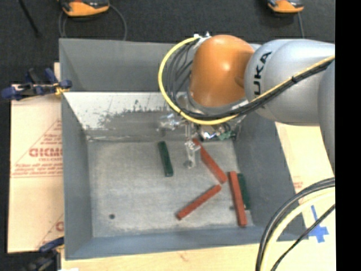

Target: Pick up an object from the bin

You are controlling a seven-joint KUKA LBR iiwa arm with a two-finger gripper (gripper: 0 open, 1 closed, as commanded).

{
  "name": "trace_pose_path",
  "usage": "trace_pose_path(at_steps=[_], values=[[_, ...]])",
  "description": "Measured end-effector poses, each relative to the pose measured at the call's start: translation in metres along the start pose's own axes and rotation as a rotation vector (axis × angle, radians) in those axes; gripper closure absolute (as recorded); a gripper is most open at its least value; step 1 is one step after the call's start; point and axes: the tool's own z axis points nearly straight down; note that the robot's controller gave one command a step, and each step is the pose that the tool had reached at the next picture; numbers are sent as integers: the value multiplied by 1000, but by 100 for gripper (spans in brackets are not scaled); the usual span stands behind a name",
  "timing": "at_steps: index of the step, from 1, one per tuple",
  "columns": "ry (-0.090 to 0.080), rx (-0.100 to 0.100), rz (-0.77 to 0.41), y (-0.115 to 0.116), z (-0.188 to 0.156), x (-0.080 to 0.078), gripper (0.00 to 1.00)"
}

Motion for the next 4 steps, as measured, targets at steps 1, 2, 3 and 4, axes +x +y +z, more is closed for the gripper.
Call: trace_pose_path(at_steps=[1, 2, 3, 4], values=[[12, -7, -79, -42, 77, 84, 0], [4, -5, -167, -4, 80, 156, 0], [0, 2, -421, -108, -1, 118, 0], [2, -8, -355, -93, 40, 90, 0]])
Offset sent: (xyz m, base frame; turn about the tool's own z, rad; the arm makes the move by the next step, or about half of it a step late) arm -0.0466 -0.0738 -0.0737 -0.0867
